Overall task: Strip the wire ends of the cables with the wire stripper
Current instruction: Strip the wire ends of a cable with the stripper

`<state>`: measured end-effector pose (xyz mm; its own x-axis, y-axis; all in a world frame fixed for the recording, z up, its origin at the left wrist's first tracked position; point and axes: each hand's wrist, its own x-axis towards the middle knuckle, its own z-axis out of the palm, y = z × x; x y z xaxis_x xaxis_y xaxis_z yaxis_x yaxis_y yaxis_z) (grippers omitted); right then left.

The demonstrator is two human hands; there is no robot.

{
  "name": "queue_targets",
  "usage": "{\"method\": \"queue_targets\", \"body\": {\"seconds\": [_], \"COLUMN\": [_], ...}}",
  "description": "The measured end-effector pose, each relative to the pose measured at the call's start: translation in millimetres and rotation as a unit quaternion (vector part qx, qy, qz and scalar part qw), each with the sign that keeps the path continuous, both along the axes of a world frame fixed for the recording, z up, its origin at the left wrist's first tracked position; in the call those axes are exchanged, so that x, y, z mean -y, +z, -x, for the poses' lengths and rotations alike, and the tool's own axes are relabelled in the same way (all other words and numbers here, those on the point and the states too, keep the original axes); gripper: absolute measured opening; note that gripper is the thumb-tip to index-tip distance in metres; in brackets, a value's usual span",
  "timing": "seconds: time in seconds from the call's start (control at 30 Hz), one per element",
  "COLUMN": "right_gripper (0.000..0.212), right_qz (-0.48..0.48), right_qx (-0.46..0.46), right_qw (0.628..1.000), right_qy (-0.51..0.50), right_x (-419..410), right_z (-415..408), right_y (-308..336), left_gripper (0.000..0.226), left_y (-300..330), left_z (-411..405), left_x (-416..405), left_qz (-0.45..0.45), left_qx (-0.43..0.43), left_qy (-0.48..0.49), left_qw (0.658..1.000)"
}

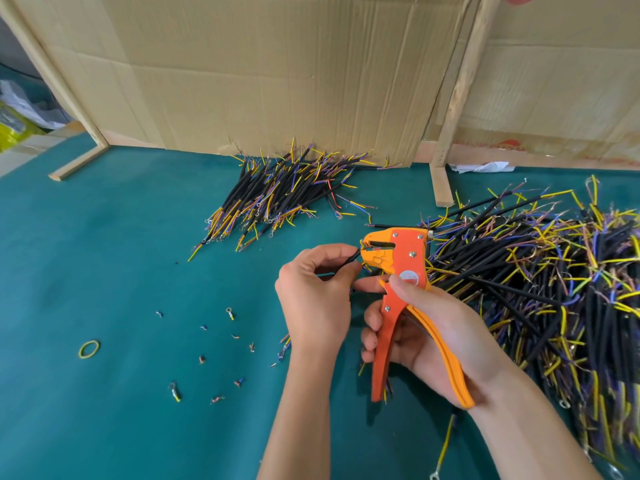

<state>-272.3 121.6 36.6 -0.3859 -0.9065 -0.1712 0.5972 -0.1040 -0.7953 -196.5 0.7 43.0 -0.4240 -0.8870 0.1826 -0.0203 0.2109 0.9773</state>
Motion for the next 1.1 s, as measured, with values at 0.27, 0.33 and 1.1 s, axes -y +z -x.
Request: {"method": "queue_targets", "body": {"seconds": [0.27, 0.33, 1.1], "right_gripper": [0.048, 0.050, 0.030], "right_qz": [-0.020, -0.006, 0.044], "right_qx": [0.022, 0.024, 0.100], "right_qw": [0.996, 0.993, 0.990], "right_qy": [-0.081, -0.111, -0.091], "right_x": [1.1, 0.1, -12.5], "right_z": [-6.2, -5.9, -7.5], "right_y": [4.5, 2.9, 12.7], "left_gripper": [0.027, 0.031, 0.027], "left_y": [-4.7, -2.9, 13.1], "left_z": [2.8, 4.4, 50.5], "left_x": [2.0, -2.1, 136.6], "left_qz": [0.023, 0.046, 0.366], "left_qx": [0.012, 0.024, 0.517], "left_qy": [-0.024, -0.058, -0.035], "left_qw": [0.999, 0.997, 0.773]}}
